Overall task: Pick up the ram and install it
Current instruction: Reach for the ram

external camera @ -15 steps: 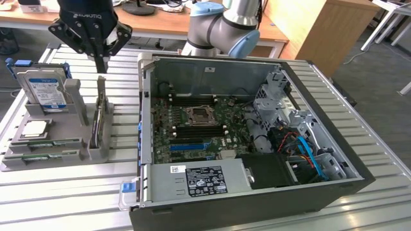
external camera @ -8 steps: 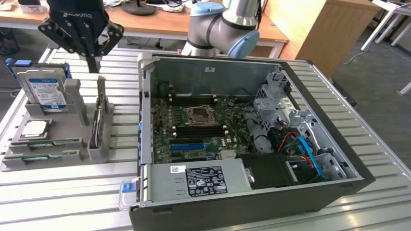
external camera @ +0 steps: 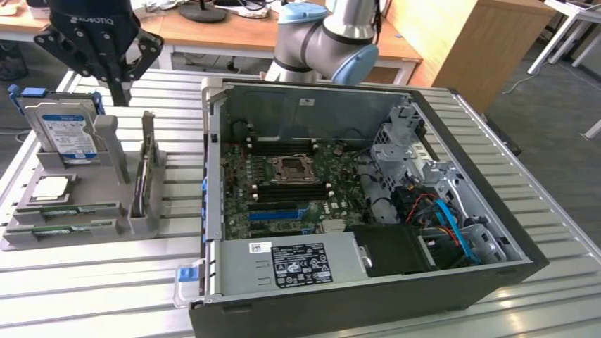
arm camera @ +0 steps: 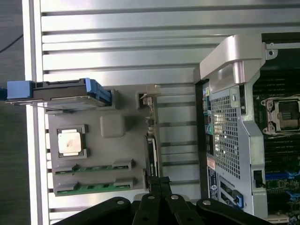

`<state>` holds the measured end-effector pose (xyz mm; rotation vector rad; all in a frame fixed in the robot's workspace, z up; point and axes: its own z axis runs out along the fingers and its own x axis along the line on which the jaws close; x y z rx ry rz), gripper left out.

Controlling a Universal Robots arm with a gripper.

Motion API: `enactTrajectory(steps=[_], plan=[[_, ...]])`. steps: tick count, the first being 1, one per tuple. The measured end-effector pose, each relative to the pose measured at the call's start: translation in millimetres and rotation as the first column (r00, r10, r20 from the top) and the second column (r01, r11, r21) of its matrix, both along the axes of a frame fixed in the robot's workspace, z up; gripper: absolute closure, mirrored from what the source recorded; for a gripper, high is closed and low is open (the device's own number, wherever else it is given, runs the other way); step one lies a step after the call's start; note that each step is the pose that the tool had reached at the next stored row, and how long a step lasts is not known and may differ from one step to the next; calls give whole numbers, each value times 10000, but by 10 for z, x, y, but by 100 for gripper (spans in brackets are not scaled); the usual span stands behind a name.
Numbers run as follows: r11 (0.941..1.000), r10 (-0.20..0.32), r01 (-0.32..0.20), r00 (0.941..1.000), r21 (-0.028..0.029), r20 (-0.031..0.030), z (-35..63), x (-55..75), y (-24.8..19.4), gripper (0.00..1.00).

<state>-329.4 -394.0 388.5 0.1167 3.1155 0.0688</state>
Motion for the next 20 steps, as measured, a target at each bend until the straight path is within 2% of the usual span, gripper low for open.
enactTrajectory(steps=[20], plan=[[10000,-1,1,10000,0,-9,-18,-527,22,89]])
